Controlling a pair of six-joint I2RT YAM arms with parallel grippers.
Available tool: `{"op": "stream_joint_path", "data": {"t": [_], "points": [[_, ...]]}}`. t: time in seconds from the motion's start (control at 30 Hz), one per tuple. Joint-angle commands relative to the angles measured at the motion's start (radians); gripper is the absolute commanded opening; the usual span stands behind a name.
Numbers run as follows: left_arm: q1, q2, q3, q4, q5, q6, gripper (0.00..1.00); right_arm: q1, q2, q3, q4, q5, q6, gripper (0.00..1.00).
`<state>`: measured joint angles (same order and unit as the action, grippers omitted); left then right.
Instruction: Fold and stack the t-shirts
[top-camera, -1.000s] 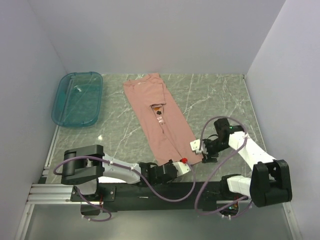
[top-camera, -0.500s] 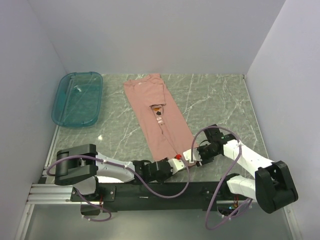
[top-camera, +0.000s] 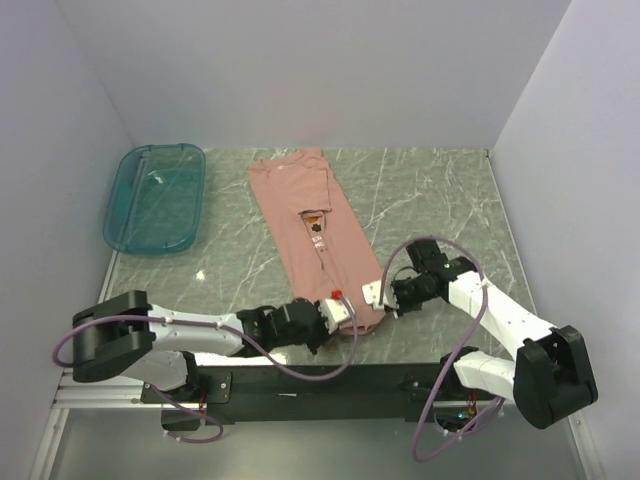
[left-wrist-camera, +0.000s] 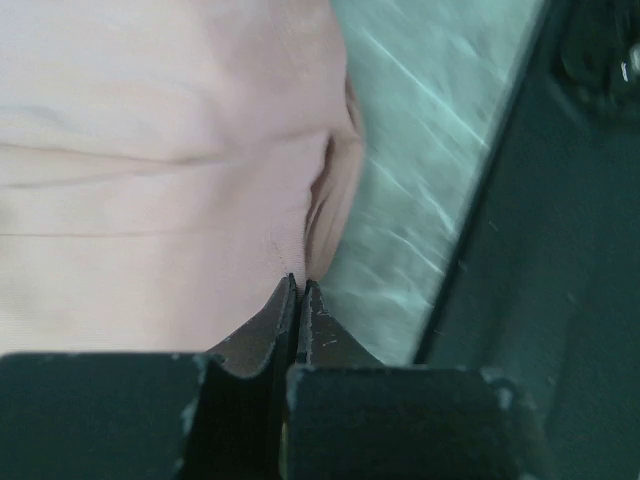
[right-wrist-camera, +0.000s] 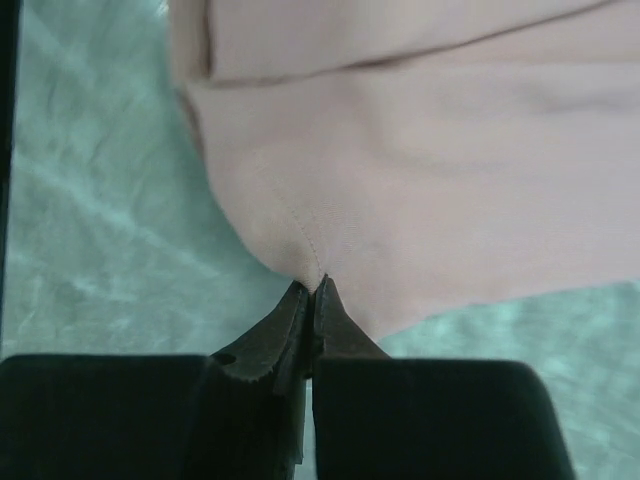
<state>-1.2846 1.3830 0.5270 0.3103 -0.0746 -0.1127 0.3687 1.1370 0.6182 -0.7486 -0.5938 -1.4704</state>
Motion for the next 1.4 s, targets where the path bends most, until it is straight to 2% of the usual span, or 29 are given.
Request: {"op": "stream_joint_path", "data": {"t": [0.0,0.1,0.23,0.37,0.47,0.57,0.67,0.77,1.37], "points": [[0.117,-0.065,0.014,0.032,0.153,0.028,0.01,0.003,0.053,0.144,0.001,-0.090,0.142,0.00],[0.250,-0.072,0.036,0.017,0.245,0.054,0.01,0.003,0.168,0.274,0.026,-0.058,0.267,0.00],[0.399,-0.036,0.086,0.029,0.285,0.082,0.01,0.003,0.337,0.501,0.080,-0.012,0.401,0.00],[0.586,0.078,0.204,-0.007,0.318,0.102,0.01,0.003,0.538,0.734,0.069,0.012,0.530,0.00],[0.692,0.140,0.287,-0.037,0.354,0.139,0.01,0.003,0.717,0.885,0.075,0.037,0.605,0.00],[0.769,0.188,0.355,-0.077,0.374,0.156,0.01,0.003,0.806,1.006,0.089,0.066,0.666,0.00],[0.823,0.243,0.410,-0.112,0.391,0.168,0.01,0.004,0.901,1.084,0.092,0.077,0.715,0.00],[0.849,0.296,0.462,-0.138,0.400,0.185,0.01,0.006,0.922,1.104,0.130,0.101,0.757,0.00],[0.875,0.401,0.600,-0.186,0.355,0.185,0.01,0.004,1.026,1.224,0.178,0.206,0.884,0.00]]}}
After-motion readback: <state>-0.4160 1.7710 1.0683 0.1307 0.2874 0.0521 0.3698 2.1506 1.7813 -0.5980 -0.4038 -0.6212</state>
